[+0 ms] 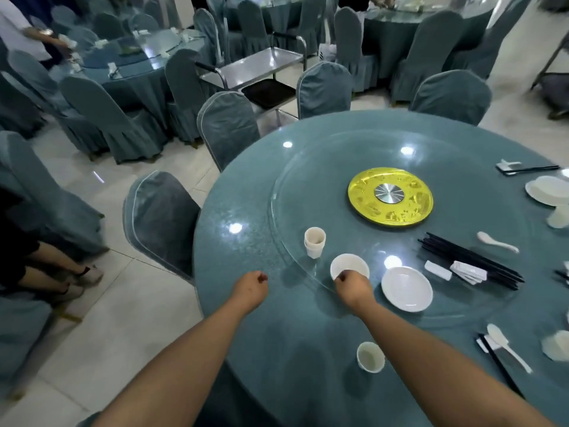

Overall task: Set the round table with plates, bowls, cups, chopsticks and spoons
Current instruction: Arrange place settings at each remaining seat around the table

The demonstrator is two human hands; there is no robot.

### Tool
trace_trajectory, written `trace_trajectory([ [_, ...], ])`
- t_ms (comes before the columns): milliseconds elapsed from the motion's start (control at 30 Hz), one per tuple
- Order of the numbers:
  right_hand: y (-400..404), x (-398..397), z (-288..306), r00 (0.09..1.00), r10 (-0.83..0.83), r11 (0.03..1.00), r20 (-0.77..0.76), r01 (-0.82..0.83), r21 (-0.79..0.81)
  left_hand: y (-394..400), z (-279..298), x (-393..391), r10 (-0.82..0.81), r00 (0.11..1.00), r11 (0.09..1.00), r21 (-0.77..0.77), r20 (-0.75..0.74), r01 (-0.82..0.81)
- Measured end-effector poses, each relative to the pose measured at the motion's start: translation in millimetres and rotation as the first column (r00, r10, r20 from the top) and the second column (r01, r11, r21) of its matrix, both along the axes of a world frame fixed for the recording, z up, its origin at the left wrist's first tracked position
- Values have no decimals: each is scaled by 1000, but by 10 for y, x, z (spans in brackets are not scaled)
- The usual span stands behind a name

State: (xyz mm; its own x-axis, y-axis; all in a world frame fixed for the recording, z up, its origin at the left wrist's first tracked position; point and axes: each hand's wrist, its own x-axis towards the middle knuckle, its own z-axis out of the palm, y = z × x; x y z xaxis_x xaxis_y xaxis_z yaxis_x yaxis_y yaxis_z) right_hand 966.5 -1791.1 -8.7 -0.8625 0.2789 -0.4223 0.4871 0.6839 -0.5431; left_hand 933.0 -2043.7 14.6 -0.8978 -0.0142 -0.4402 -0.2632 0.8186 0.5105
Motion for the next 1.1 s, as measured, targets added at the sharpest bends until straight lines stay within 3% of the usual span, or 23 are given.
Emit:
trace_trajectory([
  [333, 368, -501, -176, 998, -63, 998, 26, 63, -2, 872, -47, -1015, -223, 974, 973, -61, -38, 221],
  [467, 454, -513, -254, 994, -94, 995, 54, 92, 32, 1192, -198, -1358, -389, 919, 917, -122, -59, 380],
  [633, 618, -628, -304, 997, -70, 995, 41, 67, 76, 1508, -373, -1675, -541, 841, 789, -340, 11, 511],
  [767, 760, -653, -377, 996, -66, 994, 56, 61, 93, 1676, -505, -1757, -569, 820, 752, -367, 61, 548],
  [1100, 862, -806, -480, 995, -81, 995, 56, 77, 65, 1683, -561, -1989, -550, 833, 766, -363, 56, 530],
])
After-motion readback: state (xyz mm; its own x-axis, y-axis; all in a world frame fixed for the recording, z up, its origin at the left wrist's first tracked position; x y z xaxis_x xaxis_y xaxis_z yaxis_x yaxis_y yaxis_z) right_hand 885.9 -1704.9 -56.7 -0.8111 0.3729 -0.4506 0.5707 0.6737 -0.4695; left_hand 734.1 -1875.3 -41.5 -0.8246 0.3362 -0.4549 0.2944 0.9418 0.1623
